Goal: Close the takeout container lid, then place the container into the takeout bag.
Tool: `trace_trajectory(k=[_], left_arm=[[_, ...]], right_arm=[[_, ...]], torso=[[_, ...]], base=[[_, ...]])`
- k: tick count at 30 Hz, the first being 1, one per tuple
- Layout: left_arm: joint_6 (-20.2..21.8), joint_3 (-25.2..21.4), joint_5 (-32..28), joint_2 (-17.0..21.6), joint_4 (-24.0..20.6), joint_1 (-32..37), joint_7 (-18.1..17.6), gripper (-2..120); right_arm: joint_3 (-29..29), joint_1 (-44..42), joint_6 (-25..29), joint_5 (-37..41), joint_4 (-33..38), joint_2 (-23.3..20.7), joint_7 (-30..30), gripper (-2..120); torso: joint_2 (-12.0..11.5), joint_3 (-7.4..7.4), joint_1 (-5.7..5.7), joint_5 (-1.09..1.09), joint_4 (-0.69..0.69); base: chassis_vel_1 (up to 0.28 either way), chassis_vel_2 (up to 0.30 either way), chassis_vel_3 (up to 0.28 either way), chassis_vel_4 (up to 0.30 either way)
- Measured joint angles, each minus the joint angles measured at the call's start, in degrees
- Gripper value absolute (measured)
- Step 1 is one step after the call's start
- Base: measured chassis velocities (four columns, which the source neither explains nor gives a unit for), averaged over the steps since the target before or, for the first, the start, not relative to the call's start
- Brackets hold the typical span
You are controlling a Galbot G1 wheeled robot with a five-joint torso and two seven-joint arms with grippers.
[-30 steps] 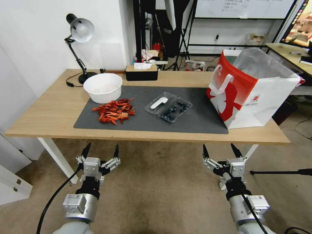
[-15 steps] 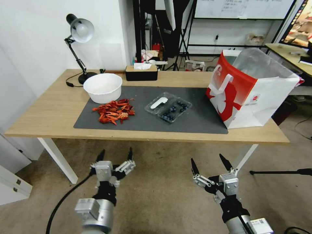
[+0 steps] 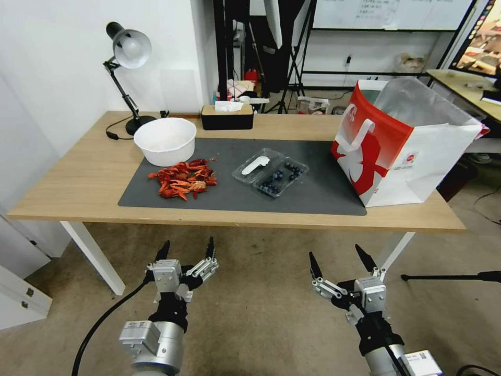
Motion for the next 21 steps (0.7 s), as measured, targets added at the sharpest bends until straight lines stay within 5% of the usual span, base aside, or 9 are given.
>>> trace_trajectory(k=[11,21], left_arm=[[1.58,-1.14,-5.65,2.55,1.20,-3.94,2.22,100],[4.15,0.40,-16.04,6.59,6.75,-14.95,4.90,100]], right_arm=[[0.14,0.31,-0.44,1.64,0.03,-0.02,-0.88,100],[0.48,1.75,-3.24,4.73,0.80,-0.36,-1.08,100]], torso=[[0.00,0.00,0.00,0.00,0.00],[0.00,0.00,0.00,0.00,0.00]], base=[[0.000,0.000,0.000,0.000],[0.000,0.000,0.000,0.000]])
